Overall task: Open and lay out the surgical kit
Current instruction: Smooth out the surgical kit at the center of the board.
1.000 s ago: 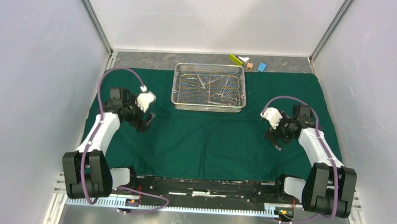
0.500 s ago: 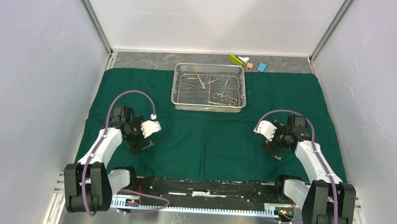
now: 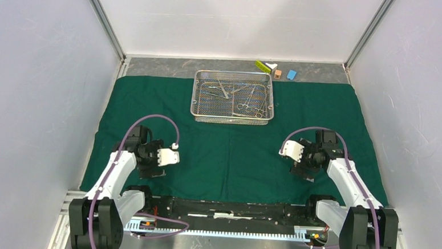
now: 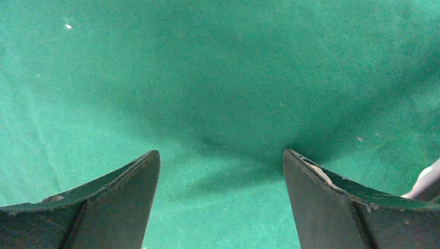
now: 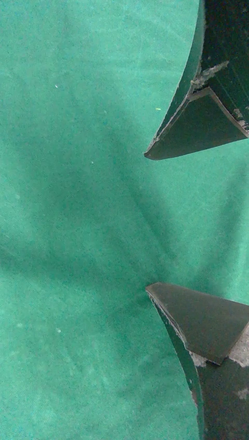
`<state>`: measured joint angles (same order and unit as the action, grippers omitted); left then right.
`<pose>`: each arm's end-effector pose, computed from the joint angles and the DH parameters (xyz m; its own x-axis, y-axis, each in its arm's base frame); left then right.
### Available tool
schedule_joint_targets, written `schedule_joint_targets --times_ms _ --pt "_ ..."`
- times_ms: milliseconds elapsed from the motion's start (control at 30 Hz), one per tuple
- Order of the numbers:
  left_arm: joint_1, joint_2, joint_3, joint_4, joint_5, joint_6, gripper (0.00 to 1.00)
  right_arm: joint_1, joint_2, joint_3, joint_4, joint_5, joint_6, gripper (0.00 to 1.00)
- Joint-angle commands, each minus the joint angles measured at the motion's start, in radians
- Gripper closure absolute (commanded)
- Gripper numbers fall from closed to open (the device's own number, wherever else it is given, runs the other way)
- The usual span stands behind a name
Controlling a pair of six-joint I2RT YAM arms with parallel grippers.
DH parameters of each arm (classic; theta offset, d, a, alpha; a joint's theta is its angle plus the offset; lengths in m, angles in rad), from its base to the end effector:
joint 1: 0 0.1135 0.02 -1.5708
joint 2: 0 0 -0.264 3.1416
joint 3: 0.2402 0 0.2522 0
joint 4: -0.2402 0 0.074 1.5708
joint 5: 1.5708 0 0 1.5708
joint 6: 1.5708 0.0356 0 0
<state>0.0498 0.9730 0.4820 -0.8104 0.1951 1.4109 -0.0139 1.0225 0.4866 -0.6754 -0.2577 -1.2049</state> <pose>0.1449 0.0003 0.1641 -0.1506 0.9622 -0.2269 0.9509 0.2038 0.2330 0.1619 0.0068 0.1638 -0.2637 -0.8994 -0.3486 -0.9013 0.3585 -0.2432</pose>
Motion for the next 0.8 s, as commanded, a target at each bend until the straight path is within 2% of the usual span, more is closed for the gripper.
schedule_joint_targets --times_ms 0,267,433,600,667,767 --pt "-0.006 -0.036 -0.022 -0.123 -0.032 0.126 0.06 0.008 -0.004 -0.055 -0.198 0.032 -0.042 0.02" --pt "-0.007 -0.083 0.048 -0.207 -0.021 0.172 0.07 0.009 -0.023 0.001 -0.190 0.031 0.012 0.02" --pt "-0.003 -0.016 0.218 -0.225 0.034 0.031 0.06 0.008 -0.020 0.113 -0.144 0.012 0.124 0.02" --pt "0.036 0.114 0.400 -0.208 0.160 -0.144 0.04 0.006 -0.007 0.211 -0.053 0.009 0.249 0.02" --pt "0.055 0.162 0.435 -0.178 0.191 -0.201 0.02 -0.005 0.008 0.239 -0.011 0.013 0.295 0.02" --pt "0.074 0.205 0.425 -0.104 0.168 -0.233 0.01 -0.028 0.046 0.267 0.044 0.034 0.344 0.02"
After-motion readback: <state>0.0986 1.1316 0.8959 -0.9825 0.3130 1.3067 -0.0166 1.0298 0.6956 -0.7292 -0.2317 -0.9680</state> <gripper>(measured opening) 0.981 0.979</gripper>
